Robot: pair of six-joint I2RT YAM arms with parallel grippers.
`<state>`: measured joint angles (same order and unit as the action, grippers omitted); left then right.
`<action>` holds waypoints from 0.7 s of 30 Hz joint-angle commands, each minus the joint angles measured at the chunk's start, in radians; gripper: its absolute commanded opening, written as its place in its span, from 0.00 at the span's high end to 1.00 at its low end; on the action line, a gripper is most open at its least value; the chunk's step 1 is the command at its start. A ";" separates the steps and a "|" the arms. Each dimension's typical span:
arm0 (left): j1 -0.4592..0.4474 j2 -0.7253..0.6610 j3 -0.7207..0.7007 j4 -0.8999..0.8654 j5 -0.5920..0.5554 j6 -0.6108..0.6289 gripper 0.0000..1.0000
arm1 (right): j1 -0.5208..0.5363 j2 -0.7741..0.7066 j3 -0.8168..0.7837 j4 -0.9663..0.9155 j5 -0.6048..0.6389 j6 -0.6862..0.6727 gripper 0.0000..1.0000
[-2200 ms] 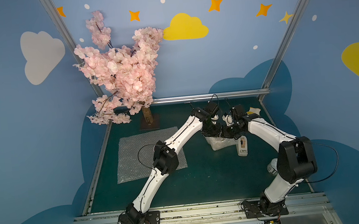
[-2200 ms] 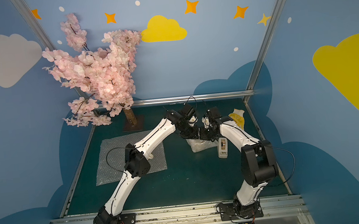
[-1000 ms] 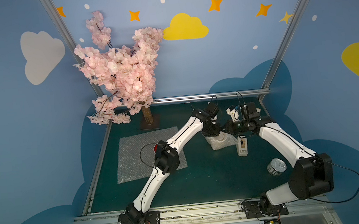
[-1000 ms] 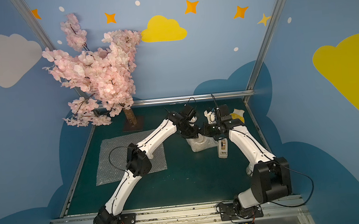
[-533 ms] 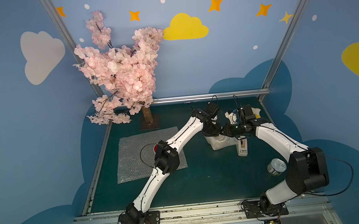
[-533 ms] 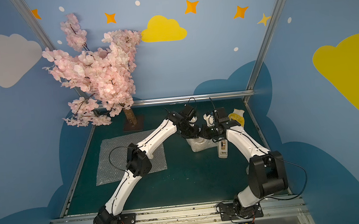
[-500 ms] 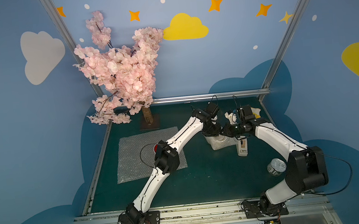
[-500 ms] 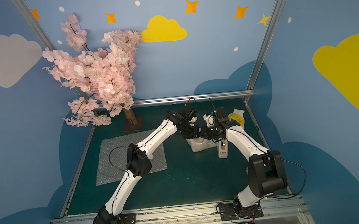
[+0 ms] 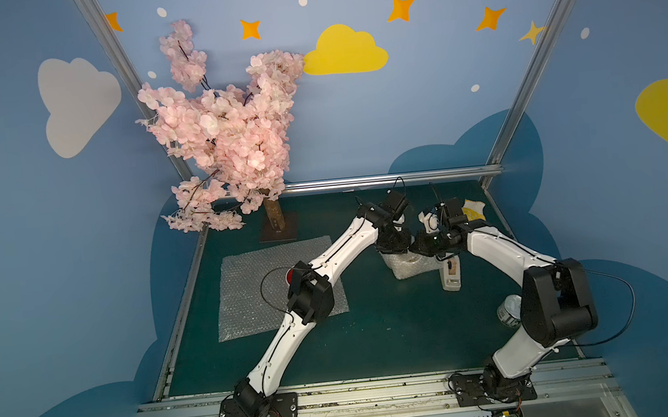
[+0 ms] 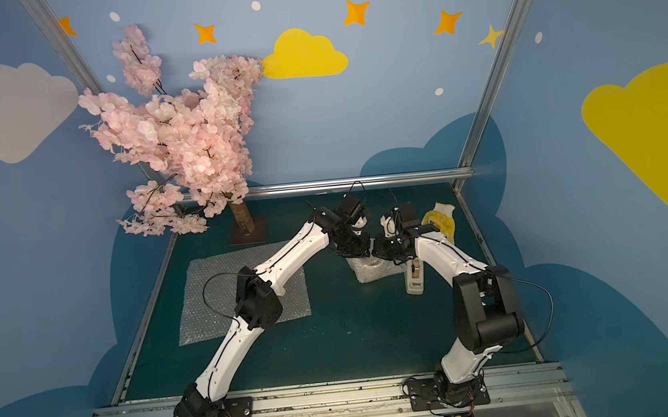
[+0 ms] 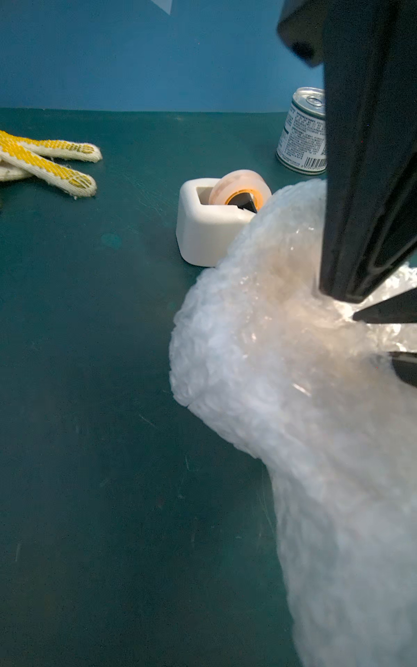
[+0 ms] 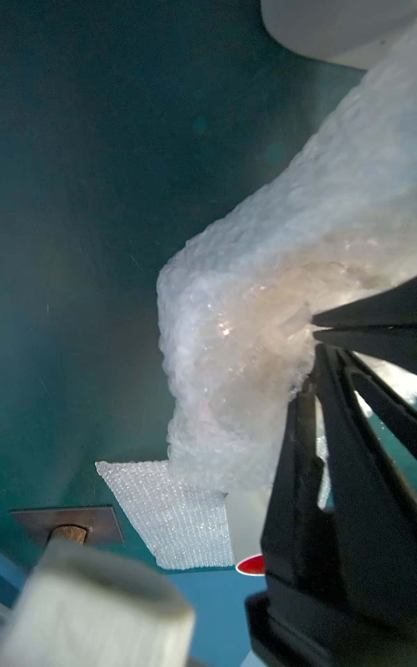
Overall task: Wrap mugs in bubble wrap
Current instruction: Adjust the bubble wrap on the mug.
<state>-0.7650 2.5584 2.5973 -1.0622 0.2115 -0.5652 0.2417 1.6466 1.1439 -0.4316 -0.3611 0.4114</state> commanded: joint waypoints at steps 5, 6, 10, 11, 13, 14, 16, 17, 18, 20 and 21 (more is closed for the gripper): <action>0.007 0.010 0.017 -0.012 -0.009 0.018 0.82 | -0.015 0.050 0.017 0.017 0.080 0.037 1.00; 0.008 0.011 0.017 -0.012 -0.009 0.019 0.82 | -0.015 0.059 0.028 0.006 0.082 0.039 1.00; 0.006 0.018 0.017 -0.008 -0.002 0.015 0.82 | -0.010 0.092 0.069 -0.033 0.100 0.042 1.00; 0.006 0.021 0.016 -0.008 -0.002 0.013 0.82 | -0.008 0.099 0.083 -0.050 0.111 0.042 1.00; 0.006 0.024 0.017 -0.010 -0.009 0.008 0.82 | 0.005 0.117 0.118 -0.105 0.164 0.034 1.00; 0.006 0.027 0.016 -0.012 -0.009 0.008 0.82 | 0.011 0.119 0.129 -0.120 0.185 0.030 1.00; 0.006 0.031 0.017 -0.013 -0.009 0.007 0.82 | 0.011 0.111 0.129 -0.115 0.170 0.027 1.00; 0.006 0.032 0.017 -0.016 -0.012 0.004 0.82 | 0.008 0.104 0.124 -0.103 0.151 0.028 1.00; 0.006 0.033 0.017 -0.017 -0.012 0.005 0.82 | 0.003 0.094 0.121 -0.095 0.135 0.031 1.00; 0.006 0.034 0.016 -0.020 -0.015 0.004 0.82 | 0.001 0.078 0.123 -0.087 0.104 0.026 1.00; 0.006 0.033 0.017 -0.022 -0.015 0.006 0.82 | 0.001 0.070 0.127 -0.081 0.091 0.023 1.00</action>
<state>-0.7650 2.5584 2.5973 -1.0573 0.2096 -0.5655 0.2497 1.7481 1.2480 -0.5049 -0.2573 0.4450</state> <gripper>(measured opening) 0.179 0.046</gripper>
